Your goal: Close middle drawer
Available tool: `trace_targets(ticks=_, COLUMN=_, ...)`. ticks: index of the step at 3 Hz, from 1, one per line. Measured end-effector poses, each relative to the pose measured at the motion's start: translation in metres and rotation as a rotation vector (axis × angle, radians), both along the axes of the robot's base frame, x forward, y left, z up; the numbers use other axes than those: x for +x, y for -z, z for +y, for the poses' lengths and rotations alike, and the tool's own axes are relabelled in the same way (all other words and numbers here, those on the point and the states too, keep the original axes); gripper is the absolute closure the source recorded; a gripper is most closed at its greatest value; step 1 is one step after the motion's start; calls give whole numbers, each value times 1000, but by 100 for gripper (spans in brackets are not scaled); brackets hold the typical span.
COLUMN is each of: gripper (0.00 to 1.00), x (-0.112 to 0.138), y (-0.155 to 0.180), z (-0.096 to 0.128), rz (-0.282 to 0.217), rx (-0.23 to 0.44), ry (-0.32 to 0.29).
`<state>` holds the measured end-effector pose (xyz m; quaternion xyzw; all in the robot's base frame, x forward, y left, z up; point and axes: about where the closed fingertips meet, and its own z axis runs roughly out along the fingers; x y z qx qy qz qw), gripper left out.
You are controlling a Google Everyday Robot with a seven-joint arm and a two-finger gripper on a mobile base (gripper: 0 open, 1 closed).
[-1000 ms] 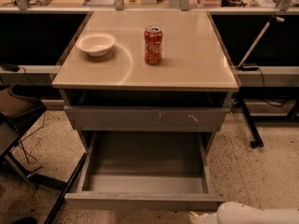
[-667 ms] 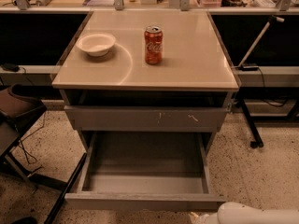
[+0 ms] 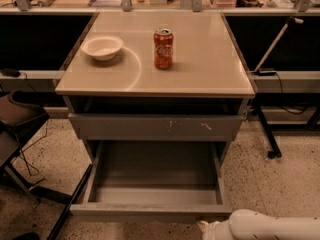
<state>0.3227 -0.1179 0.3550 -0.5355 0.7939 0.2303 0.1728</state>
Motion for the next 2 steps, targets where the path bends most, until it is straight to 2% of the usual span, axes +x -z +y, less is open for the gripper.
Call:
trace_targets(ticks=1, gripper=0, x=-1, y=0, z=0, rz=0, rx=0, ry=0)
trace_targets(ticks=2, gripper=0, x=22, y=-8, z=8, rz=-16, rx=-7, ry=-4)
